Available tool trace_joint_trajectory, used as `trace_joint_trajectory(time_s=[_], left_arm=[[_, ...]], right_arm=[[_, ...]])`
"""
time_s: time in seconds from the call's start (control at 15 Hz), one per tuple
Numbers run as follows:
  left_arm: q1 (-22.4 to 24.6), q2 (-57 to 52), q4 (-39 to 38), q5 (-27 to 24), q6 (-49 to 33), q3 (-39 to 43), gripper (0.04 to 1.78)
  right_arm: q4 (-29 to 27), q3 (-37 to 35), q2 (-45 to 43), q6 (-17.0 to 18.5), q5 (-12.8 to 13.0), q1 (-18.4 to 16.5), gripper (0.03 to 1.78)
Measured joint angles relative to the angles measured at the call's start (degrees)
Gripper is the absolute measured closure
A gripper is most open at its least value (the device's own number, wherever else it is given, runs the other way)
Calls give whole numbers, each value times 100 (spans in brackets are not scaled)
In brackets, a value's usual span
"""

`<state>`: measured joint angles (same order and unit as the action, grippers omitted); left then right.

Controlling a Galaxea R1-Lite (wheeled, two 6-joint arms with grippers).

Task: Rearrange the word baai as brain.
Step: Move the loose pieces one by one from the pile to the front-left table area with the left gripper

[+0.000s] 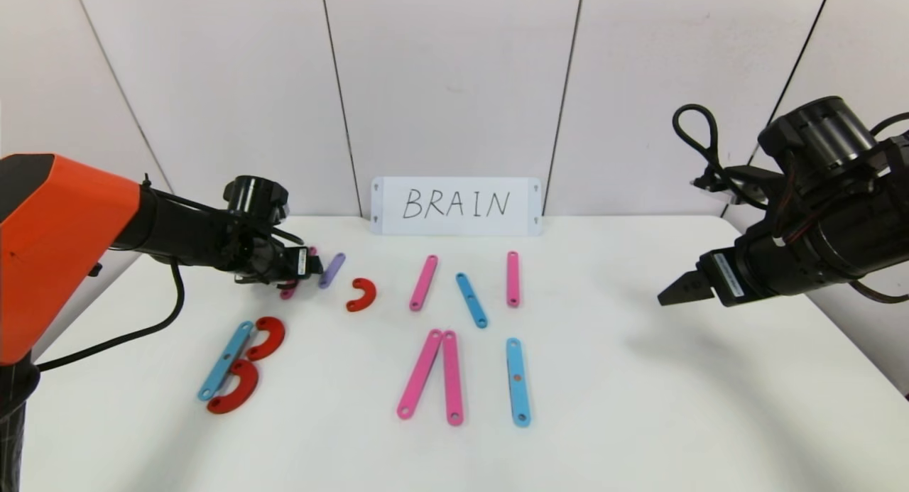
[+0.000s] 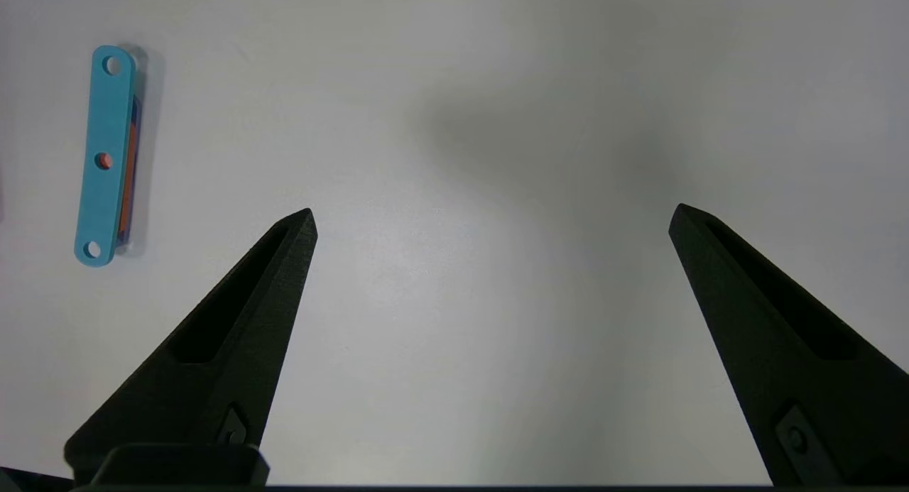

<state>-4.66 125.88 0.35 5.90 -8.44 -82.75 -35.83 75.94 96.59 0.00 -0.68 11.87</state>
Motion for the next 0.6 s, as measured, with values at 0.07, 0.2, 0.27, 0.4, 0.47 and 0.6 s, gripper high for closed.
trace_joint_trajectory(time_s=[0.07, 0.2, 0.27, 0.4, 0.47, 0.6], left_arm=[[0, 0, 0, 2, -2, -2, 25], [0, 0, -2, 2, 0, -2, 47], [0, 0, 0, 7, -10, -2, 61], [0, 0, -2, 10, -11, -5, 100], [0, 0, 0, 11, -11, -5, 117], [0, 0, -2, 11, -11, -5, 147]], right_arm=[[0, 0, 0, 0, 6, 0, 7], [0, 0, 0, 0, 6, 0, 7], [0, 0, 0, 0, 9, 2, 7], [0, 0, 0, 0, 11, 2, 7], [2, 0, 0, 0, 11, 0, 7], [46, 2, 0, 5, 66, -2, 7]])
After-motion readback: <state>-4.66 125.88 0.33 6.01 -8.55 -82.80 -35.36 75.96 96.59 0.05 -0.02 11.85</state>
